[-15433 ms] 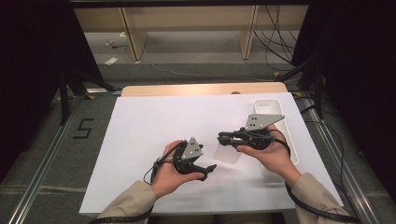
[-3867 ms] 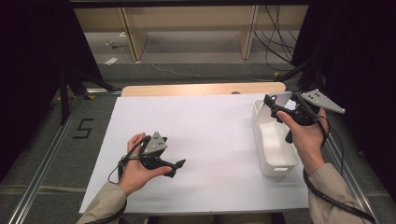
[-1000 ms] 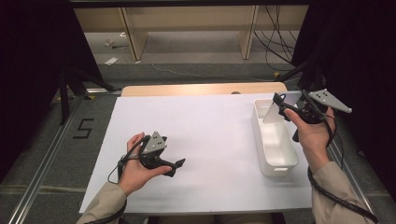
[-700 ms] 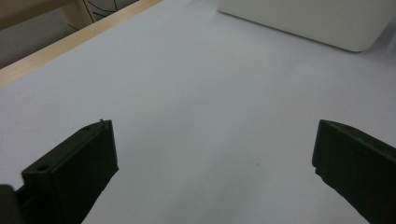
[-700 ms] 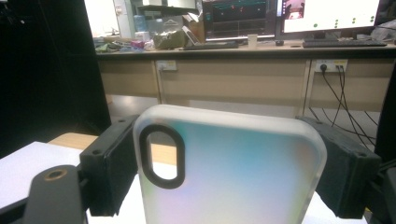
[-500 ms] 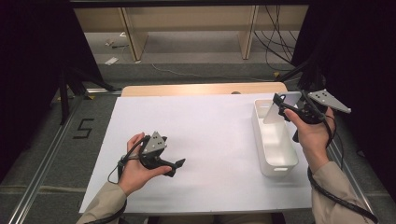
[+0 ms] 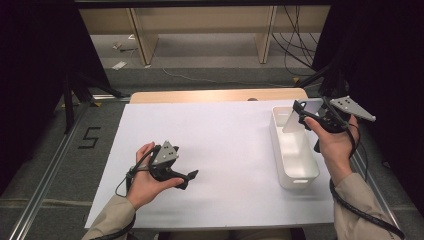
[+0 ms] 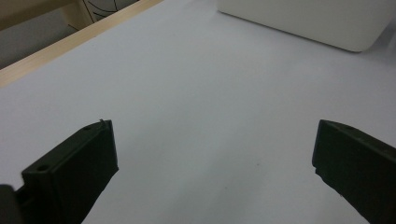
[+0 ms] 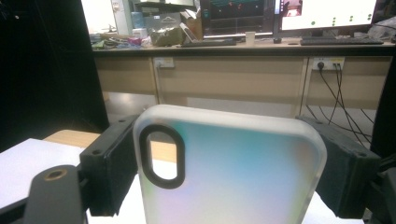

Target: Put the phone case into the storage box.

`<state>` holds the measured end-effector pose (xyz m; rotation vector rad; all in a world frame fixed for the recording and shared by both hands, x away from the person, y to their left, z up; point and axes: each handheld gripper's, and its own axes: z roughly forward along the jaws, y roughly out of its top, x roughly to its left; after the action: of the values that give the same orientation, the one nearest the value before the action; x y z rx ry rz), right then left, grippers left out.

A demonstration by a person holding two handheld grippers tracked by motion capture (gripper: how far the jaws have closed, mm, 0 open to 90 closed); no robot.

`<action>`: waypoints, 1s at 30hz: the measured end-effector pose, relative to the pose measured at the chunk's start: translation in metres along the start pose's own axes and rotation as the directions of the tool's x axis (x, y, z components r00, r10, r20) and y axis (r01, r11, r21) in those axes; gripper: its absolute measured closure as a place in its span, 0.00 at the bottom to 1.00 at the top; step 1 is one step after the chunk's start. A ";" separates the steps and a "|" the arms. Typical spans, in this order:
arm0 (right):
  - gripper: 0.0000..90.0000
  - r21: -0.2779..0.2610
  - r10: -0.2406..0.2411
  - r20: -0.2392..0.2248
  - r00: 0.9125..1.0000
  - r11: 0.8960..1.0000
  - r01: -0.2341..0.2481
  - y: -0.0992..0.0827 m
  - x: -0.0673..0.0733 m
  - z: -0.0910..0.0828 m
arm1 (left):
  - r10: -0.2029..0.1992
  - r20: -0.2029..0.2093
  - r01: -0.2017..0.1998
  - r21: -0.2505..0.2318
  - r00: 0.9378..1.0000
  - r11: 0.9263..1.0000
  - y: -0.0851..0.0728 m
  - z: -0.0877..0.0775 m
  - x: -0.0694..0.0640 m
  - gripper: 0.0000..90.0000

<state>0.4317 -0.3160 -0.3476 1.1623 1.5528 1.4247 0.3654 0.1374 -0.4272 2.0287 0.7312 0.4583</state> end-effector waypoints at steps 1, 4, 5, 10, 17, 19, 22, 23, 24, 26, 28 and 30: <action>0.21 0.001 -0.001 0.001 1.000 1.000 0.001 0.000 0.000 0.000 | 0.001 0.001 -0.001 0.001 1.000 1.000 0.000 0.000 0.000 0.00; 0.21 0.003 -0.004 0.000 1.000 1.000 0.004 -0.001 0.000 0.001 | 0.000 0.001 0.000 0.000 1.000 1.000 0.000 0.000 0.000 0.00; 0.21 0.004 -0.005 -0.001 1.000 1.000 0.005 -0.001 0.001 0.001 | 0.000 0.000 0.000 0.000 1.000 1.000 0.000 0.000 0.000 0.00; 0.21 0.006 -0.008 -0.001 1.000 1.000 0.008 -0.002 0.000 0.002 | 0.000 0.001 0.000 0.001 1.000 1.000 0.000 0.000 0.000 0.00; 0.21 0.013 -0.008 0.000 1.000 1.000 0.008 -0.004 0.000 0.003 | 0.001 0.001 -0.001 0.000 1.000 1.000 0.000 0.000 0.000 0.00; 0.21 0.016 -0.010 -0.002 1.000 1.000 0.010 -0.004 0.001 0.003 | 0.001 0.001 -0.001 0.001 1.000 1.000 0.000 0.000 0.000 0.00; 0.21 0.020 -0.013 -0.003 1.000 1.000 0.013 -0.005 0.001 0.004 | 0.001 0.001 -0.001 0.000 1.000 1.000 0.000 0.000 0.000 0.00; 0.21 0.021 -0.014 -0.003 1.000 1.000 0.014 -0.005 0.001 0.004 | 0.001 0.001 -0.001 0.000 1.000 1.000 0.000 0.000 0.000 0.00; 0.21 0.022 -0.012 -0.005 1.000 1.000 0.012 -0.006 0.001 0.005 | 0.001 0.001 -0.001 0.000 1.000 1.000 0.000 0.000 0.000 0.00; 0.21 0.025 -0.014 -0.003 1.000 1.000 0.014 -0.006 0.001 0.005 | 0.001 0.002 -0.001 0.001 1.000 1.000 0.000 0.000 0.000 0.00; 0.21 0.027 -0.015 -0.003 1.000 1.000 0.015 -0.007 0.001 0.005 | 0.002 0.002 -0.002 0.000 1.000 1.000 0.000 0.000 0.000 0.00; 0.21 0.025 -0.014 -0.005 1.000 1.000 0.014 -0.007 0.001 0.006 | 0.003 0.002 -0.003 0.002 1.000 1.000 0.000 0.000 0.001 0.00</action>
<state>0.4360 -0.3131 -0.3555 1.1613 1.5835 1.4034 0.3660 0.1377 -0.4276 2.0320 0.7280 0.4566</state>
